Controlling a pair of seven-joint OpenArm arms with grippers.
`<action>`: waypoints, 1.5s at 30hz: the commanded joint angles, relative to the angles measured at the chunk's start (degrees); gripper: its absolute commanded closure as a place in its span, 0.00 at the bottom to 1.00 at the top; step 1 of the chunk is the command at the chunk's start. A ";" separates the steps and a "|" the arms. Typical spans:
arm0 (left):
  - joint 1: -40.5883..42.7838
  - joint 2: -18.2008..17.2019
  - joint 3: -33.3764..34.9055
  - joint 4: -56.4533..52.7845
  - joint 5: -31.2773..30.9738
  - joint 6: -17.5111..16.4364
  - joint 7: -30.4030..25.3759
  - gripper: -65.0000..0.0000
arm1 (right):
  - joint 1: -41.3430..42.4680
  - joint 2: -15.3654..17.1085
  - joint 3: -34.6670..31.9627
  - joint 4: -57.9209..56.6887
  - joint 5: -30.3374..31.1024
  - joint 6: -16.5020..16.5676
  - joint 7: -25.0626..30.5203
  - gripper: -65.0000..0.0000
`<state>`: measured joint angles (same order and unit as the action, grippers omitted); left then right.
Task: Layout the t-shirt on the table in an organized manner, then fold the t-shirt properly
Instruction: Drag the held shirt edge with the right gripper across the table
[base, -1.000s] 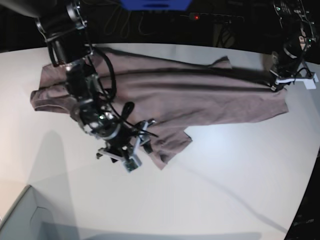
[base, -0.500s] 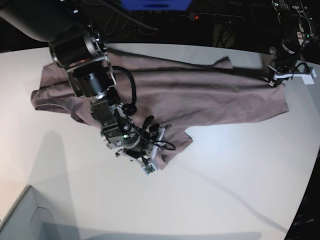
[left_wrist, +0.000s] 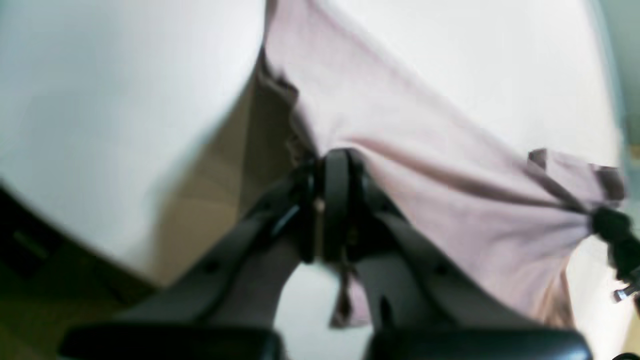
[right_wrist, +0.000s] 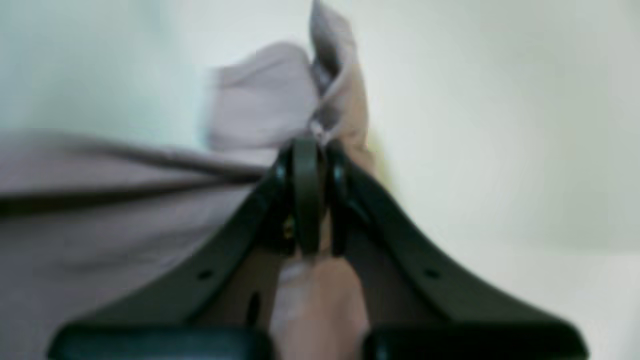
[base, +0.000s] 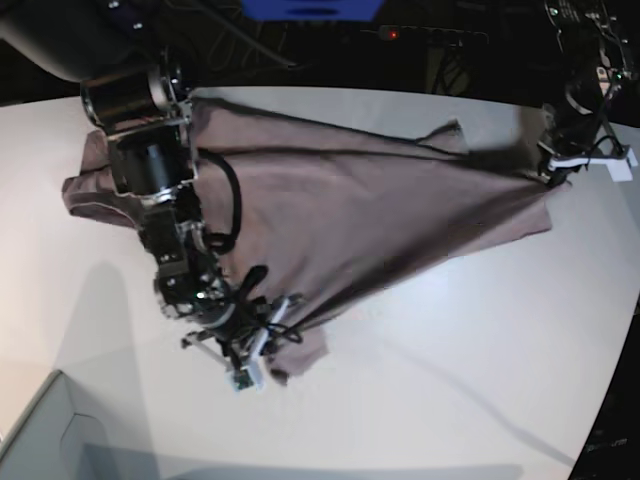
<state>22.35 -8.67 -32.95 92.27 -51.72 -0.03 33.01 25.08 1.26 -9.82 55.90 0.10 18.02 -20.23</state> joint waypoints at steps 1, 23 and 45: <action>0.11 -0.78 -0.41 1.84 -0.45 -0.27 -1.23 1.00 | 0.28 0.02 1.17 5.07 0.56 -0.22 1.72 1.00; -8.06 -5.27 0.47 3.95 0.08 -0.27 -1.50 1.00 | -4.55 -0.69 -16.15 9.90 0.39 -0.22 1.99 0.60; -4.81 -4.92 0.38 -1.94 -0.01 -0.27 -1.59 1.00 | 7.49 0.55 1.34 -17.53 0.47 -0.13 8.23 0.50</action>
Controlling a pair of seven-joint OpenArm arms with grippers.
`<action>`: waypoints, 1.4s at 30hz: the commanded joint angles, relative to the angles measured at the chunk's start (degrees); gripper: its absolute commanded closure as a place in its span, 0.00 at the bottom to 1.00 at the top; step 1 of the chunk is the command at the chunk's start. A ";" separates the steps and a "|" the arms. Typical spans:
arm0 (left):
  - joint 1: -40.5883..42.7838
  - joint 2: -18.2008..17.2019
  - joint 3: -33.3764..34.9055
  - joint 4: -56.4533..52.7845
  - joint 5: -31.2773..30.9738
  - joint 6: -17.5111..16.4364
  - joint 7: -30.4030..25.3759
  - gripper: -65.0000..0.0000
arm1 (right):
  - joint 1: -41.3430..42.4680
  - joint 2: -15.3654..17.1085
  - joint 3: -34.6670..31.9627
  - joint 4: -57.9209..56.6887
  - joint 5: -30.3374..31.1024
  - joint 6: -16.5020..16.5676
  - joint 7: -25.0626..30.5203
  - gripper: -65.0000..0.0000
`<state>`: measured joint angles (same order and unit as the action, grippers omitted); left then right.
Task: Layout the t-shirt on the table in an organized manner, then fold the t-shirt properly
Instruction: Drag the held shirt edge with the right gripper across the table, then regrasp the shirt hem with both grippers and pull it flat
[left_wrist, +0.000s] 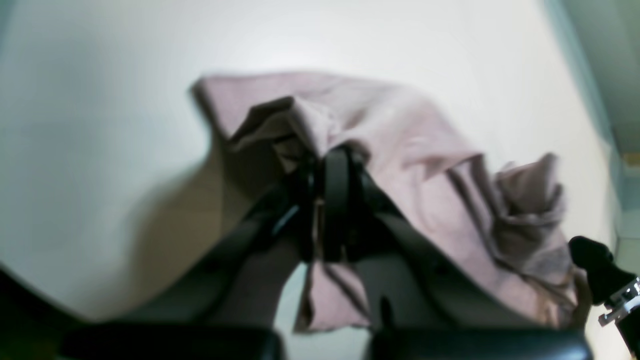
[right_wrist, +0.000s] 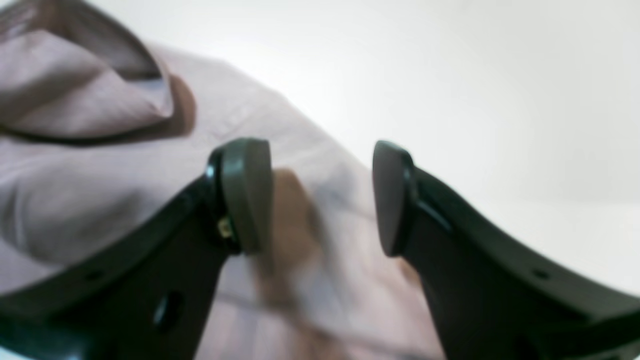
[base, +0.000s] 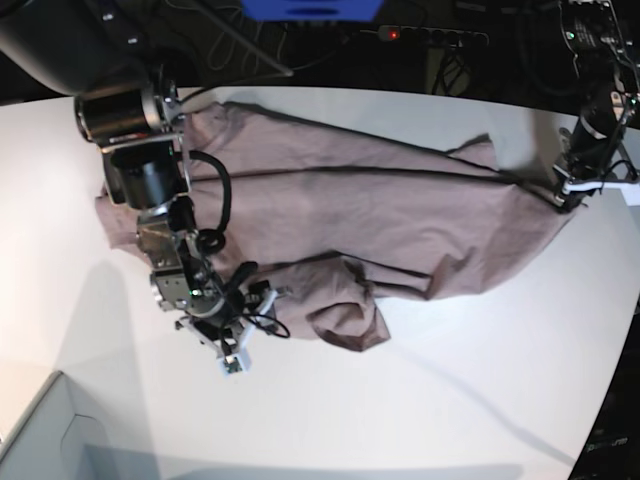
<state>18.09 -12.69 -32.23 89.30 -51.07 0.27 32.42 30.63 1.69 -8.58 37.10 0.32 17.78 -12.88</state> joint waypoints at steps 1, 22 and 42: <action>-0.55 -0.89 -0.34 1.03 -0.67 -0.58 -0.91 1.00 | 2.73 0.11 -0.08 -1.98 0.25 0.11 2.99 0.50; -3.01 -0.89 0.10 1.38 -0.67 -0.58 -1.00 1.00 | 2.91 1.95 6.16 2.41 0.43 0.02 9.32 1.00; -29.82 -1.25 8.80 -17.16 -0.58 -0.05 -0.64 0.65 | 4.14 4.06 15.30 4.35 0.08 -0.24 9.50 0.39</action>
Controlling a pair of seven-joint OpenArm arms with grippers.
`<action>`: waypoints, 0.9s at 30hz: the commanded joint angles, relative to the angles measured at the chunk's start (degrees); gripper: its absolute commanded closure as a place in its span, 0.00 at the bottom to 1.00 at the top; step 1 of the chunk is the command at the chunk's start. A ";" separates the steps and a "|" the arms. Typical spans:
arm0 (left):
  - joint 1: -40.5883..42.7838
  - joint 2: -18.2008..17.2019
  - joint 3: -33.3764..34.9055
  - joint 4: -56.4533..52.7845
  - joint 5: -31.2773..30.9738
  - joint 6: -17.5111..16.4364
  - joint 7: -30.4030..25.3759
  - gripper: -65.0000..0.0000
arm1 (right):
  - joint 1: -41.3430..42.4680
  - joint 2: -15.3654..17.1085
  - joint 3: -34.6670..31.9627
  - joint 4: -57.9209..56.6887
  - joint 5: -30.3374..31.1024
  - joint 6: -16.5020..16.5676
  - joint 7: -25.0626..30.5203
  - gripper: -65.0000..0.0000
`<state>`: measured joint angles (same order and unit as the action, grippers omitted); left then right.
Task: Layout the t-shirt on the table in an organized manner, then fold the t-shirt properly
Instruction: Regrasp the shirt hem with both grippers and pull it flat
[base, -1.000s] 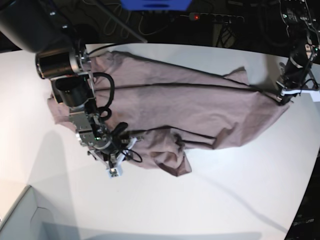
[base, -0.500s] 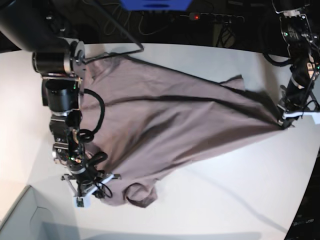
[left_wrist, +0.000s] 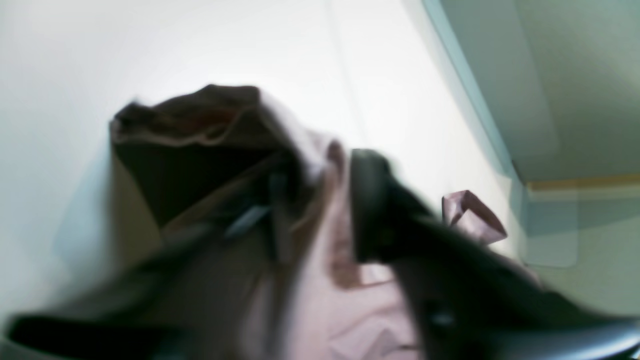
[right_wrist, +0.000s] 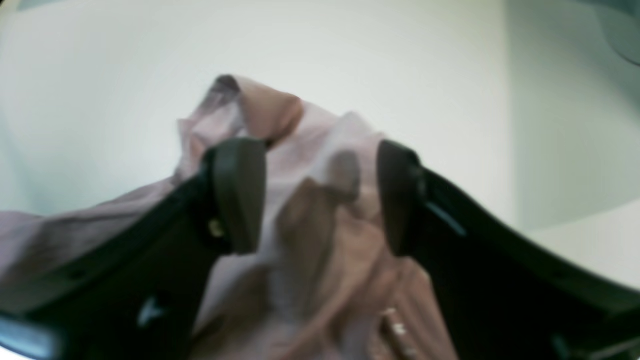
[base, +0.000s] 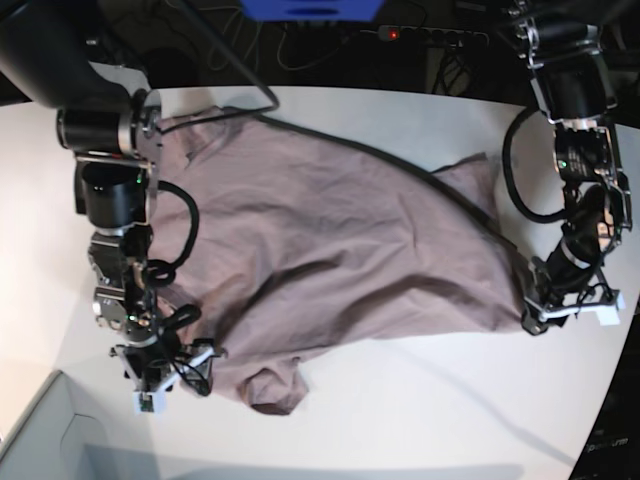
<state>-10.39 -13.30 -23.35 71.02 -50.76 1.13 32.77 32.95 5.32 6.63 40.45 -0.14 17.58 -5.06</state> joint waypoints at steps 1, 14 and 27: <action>-1.43 -0.63 -0.07 1.20 -0.89 -0.91 -0.99 0.56 | 1.56 1.23 0.18 1.09 0.54 -0.05 1.50 0.36; 26.88 4.03 -0.69 27.48 -1.33 -1.35 -1.52 0.49 | -9.26 8.79 0.44 5.05 0.89 -0.05 1.85 0.36; 32.15 8.51 -0.69 15.35 -1.33 -1.43 -1.61 0.49 | -31.15 8.79 3.78 31.77 0.89 -0.05 1.24 0.35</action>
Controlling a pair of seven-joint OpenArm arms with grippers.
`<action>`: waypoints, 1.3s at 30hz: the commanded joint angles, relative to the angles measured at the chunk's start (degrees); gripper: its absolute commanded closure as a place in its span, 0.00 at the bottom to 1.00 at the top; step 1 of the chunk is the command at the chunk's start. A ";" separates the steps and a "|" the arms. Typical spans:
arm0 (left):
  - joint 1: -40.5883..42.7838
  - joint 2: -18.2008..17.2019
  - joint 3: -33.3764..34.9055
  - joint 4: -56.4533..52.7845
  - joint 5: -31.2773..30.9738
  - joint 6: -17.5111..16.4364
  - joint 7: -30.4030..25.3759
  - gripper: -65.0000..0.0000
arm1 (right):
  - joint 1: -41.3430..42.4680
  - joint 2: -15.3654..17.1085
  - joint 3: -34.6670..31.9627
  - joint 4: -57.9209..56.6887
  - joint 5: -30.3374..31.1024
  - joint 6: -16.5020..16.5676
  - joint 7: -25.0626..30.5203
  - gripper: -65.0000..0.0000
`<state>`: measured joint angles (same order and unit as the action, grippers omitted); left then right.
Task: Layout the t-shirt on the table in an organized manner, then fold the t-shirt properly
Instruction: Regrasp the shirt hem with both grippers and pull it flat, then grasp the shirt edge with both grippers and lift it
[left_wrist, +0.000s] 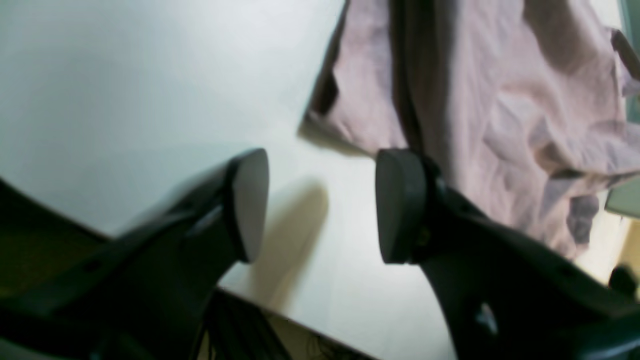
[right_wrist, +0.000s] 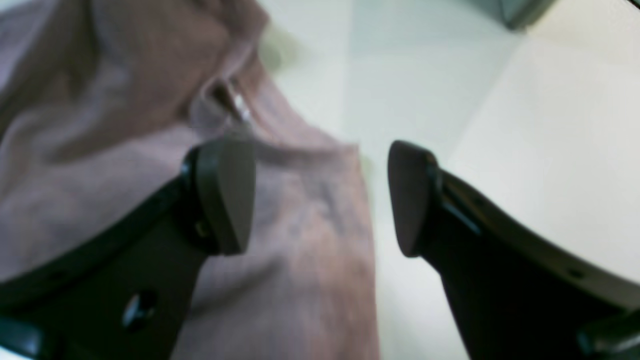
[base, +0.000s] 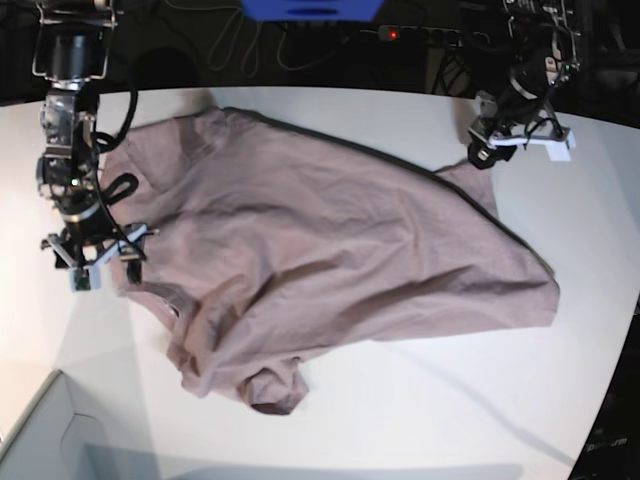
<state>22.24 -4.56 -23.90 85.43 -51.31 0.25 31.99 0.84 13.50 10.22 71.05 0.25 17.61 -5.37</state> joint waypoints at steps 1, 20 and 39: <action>-0.74 -0.23 -0.14 0.95 -0.78 -0.56 -0.82 0.49 | -0.45 0.61 0.20 2.40 0.50 -0.07 1.54 0.35; -5.58 -0.59 0.47 -4.07 -0.34 -0.56 -0.21 0.49 | -19.43 -6.24 10.31 15.59 0.50 0.28 1.72 0.35; -4.17 -0.59 1.88 -9.25 -0.34 -0.47 -0.30 0.87 | -23.57 -8.18 10.22 18.76 0.50 0.28 1.54 0.35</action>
<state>17.87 -5.21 -22.48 76.36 -52.75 -1.85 29.28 -22.57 4.89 20.29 88.84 0.30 17.78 -5.32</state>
